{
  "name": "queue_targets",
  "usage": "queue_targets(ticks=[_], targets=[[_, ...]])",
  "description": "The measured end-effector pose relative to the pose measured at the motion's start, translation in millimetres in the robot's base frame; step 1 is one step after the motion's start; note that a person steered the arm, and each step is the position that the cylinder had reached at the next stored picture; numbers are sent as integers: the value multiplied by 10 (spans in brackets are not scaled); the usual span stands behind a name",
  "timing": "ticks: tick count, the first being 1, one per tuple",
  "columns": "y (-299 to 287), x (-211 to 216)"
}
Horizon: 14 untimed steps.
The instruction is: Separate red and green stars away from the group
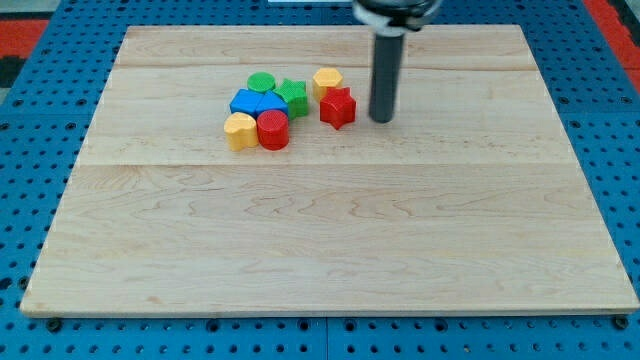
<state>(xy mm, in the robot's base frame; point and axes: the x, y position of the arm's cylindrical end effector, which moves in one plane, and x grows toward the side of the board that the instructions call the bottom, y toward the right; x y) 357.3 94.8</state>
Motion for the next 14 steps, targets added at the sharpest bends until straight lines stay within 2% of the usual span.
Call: queue_targets(ticks=[1, 2, 3, 4, 6, 7, 8, 9, 10, 11, 14], targets=[[341, -170], [264, -178], [-509, -295], [-947, -321], [-568, -646], [-1088, -645], [-1659, -382], [-1503, -335], [-1780, -95], [-1638, 254], [-249, 243]])
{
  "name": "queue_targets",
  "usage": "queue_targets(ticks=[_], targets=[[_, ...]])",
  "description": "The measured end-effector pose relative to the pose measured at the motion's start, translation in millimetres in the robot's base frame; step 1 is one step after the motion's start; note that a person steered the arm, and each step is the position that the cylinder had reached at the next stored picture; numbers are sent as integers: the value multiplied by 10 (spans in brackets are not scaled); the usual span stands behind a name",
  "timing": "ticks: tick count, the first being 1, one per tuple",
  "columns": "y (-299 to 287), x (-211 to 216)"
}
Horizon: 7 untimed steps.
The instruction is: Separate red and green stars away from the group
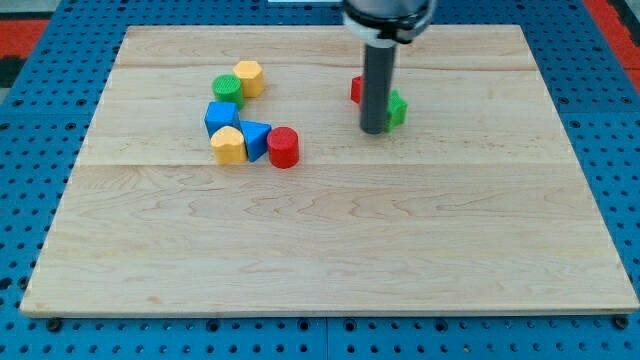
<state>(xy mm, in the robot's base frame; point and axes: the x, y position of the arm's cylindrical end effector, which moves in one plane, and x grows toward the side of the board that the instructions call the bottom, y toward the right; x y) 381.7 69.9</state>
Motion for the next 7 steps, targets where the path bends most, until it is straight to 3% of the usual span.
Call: queue_targets(ticks=[1, 4, 7], targets=[[-143, -327], [-143, -730], [11, -878]])
